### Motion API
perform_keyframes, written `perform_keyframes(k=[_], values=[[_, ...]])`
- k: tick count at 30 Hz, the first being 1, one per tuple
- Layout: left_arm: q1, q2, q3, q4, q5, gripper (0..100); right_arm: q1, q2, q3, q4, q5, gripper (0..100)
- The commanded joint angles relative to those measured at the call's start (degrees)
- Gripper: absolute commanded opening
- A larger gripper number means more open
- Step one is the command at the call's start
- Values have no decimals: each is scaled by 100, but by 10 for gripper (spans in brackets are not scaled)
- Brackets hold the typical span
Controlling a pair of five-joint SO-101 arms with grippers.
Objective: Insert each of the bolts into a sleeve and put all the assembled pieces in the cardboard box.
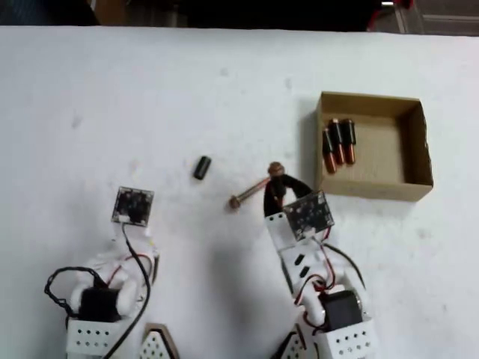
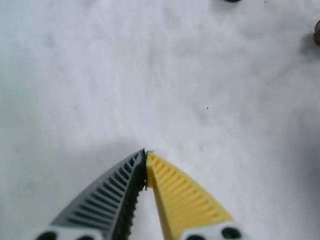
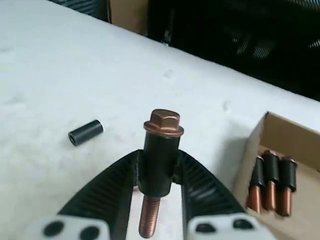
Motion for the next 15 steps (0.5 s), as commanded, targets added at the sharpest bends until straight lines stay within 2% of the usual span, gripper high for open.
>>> perform_keyframes(k=[1,7,15], values=[[-31,-66,-18,123,-211,23,391,-31,-703,488,-53,16],[-31,-66,-18,123,-378,23,1147,-22,-1222,919,-26,16],[-31,-66,-18,123,-404,23,1763,444,-2040,1033,-9,16]])
